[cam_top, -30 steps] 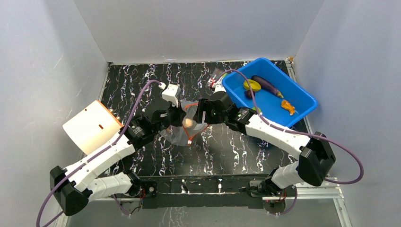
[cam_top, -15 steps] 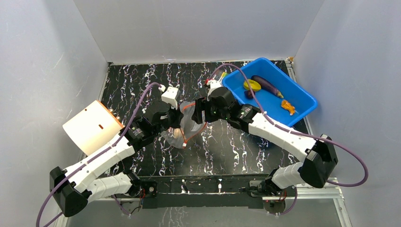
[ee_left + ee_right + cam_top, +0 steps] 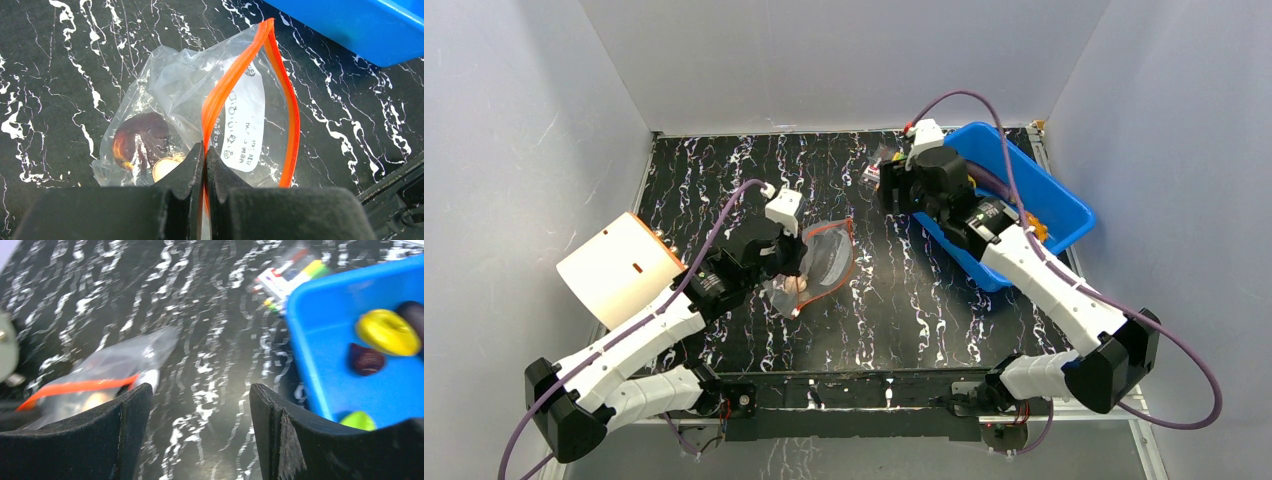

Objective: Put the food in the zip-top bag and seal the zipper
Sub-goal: Place the fake vegetable in the zipper food storage bag, then pick up the fake fruit from the bin, then place the fake fruit in the zipper food storage bag.

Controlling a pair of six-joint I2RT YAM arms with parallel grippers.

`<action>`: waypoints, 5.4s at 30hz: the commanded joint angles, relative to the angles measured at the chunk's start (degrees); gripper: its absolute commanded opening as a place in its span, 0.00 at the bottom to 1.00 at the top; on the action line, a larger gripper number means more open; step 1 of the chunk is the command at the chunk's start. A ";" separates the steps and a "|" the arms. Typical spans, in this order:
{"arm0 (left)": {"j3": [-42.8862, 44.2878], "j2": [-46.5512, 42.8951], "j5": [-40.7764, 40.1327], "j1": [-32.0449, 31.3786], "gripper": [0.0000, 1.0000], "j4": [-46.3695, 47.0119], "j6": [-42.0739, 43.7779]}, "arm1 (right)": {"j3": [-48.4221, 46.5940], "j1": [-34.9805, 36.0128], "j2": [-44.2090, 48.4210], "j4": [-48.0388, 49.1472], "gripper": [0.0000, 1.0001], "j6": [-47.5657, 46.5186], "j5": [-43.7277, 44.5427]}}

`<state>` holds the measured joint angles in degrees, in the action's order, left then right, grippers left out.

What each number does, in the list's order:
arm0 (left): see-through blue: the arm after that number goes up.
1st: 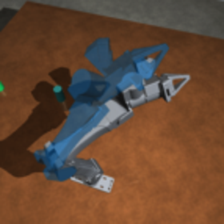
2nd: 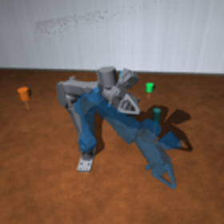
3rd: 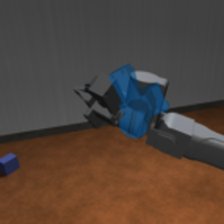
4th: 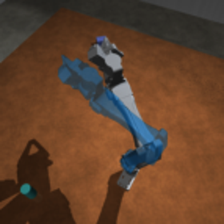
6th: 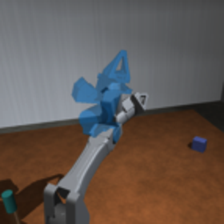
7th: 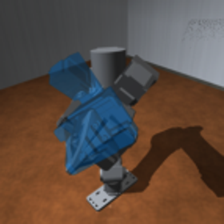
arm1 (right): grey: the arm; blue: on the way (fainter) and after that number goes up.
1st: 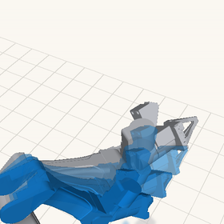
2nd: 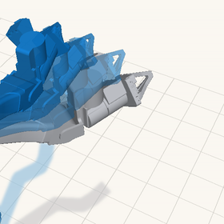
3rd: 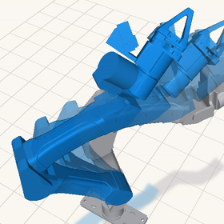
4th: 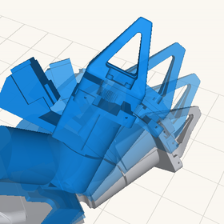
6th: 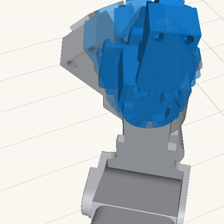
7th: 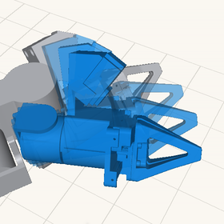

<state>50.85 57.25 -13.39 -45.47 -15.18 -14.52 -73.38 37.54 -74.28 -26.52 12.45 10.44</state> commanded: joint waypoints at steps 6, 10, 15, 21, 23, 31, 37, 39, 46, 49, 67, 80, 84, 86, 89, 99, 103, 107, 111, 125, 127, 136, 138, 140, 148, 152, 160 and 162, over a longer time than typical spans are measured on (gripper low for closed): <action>0.05 -1.96 8.24 0.21 0.00 -4.16 4.55 | -5.80 -11.05 -6.46 -0.09 0.70 -7.75 12.45; -1.05 -3.18 8.23 0.21 0.00 -5.23 6.52 | -7.15 -14.85 -11.45 -0.71 0.68 -10.05 18.22; -3.73 -5.09 8.60 0.22 0.00 -3.10 6.52 | -8.49 -19.89 -16.50 0.89 0.68 -13.39 19.27; -3.99 -4.13 10.55 0.21 0.00 -3.04 6.44 | -10.08 -22.86 -22.80 2.65 0.66 -19.43 17.89; -4.21 -4.61 10.32 0.22 0.00 -2.80 6.59 | -10.52 -23.16 -24.74 3.95 0.66 -22.11 16.03; -4.47 -5.25 8.13 0.21 0.00 -3.18 7.05 | -16.19 -23.57 -35.54 0.05 0.69 -31.18 8.52; -4.80 -5.47 7.37 0.21 0.00 -2.84 7.29 | -16.94 -24.02 -39.67 6.61 0.75 -37.33 9.55; -4.78 -5.30 7.41 0.21 0.00 -2.90 7.36 | -18.77 -24.35 -41.40 6.44 0.77 -38.02 10.42; -4.96 -5.45 5.61 0.21 0.00 -3.03 7.49 | -22.84 -25.94 -45.67 6.62 0.88 -39.24 9.79; -5.06 -5.42 5.61 0.21 0.00 -2.93 7.57 | -24.11 -26.76 -47.24 7.00 0.88 -40.04 8.20; -4.98 -4.69 4.08 0.21 0.00 -2.73 8.02 | -20.79 -29.19 -48.33 7.92 0.80 -39.99 -0.47; -5.18 -5.26 3.72 0.21 0.00 -2.48 8.02 | -19.09 -29.46 -48.44 9.30 0.66 -38.09 -0.04; -5.24 -5.38 3.58 0.17 0.00 -2.40 8.01 | -18.99 -29.45 -48.24 10.07 0.60 -37.38 0.85; -5.27 -5.49 3.49 0.21 0.00 -2.40 8.02 | -18.99 -29.46 -47.97 10.10 0.59 -37.09 1.11; -5.22 -5.44 3.46 0.21 0.00 -2.40 8.00 | -18.38 -29.45 -47.07 10.58 0.57 -36.50 1.24; -5.20 -5.30 3.49 0.24 0.00 -2.31 8.00 | -13.09 -29.46 -41.01 15.12 0.47 -34.82 4.44; -5.45 -6.06 3.22 0.27 0.00 -2.31 7.83 | -10.14 -29.46 -38.23 17.45 0.43 -34.22 5.37; -5.67 -7.11 2.86 0.25 0.00 -2.31 7.58 | -8.57 -29.46 -35.98 17.43 0.41 -34.00 5.25; -5.71 -7.64 2.53 0.26 0.00 -2.31 7.20 | -7.60 -29.45 -33.22 15.99 0.40 -32.83 4.84; 1.61 -1.94 1.73 0.30 0.00 -2.94 1.49 | -3.08 -28.63 -13.08 8.30 0.38 -20.58 -6.95; 2.23 -1.36 2.05 0.36 0.00 -2.80 1.59 | -1.13 -27.91 -9.41 9.16 0.38 -18.53 -10.83; 5.48 2.77 3.51 1.09 0.00 -1.87 1.22 | 6.10 -19.51 2.44 12.67 0.37 -11.88 -19.52; 5.81 3.24 4.75 1.24 0.00 -0.89 0.47 | 7.10 -16.72 4.20 13.46 0.37 -10.40 -21.71; 6.26 4.01 5.69 1.43 0.00 -0.08 -0.36 | 8.34 -13.39 5.72 14.64 0.37 -9.26 -23.76; 8.02 7.89 5.78 2.14 0.00 0.01 -5.56 | 14.17 -4.49 10.39 21.72 0.37 3.03 -24.87; 8.59 8.31 5.85 2.31 0.00 0.41 -8.05 | 17.45 -1.76 11.62 25.19 0.35 11.30 -24.83; 7.55 7.31 6.46 2.41 0.00 2.99 -11.58 | 21.28 2.92 11.70 29.21 0.36 24.79 -21.06; 7.15 7.13 6.68 2.41 0.00 3.62 -11.96 | 21.57 3.61 10.73 29.42 0.36 27.59 -20.79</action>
<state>56.90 66.13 -7.66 -43.55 -14.57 -24.34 -51.94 39.77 -63.48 -3.22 30.83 -12.78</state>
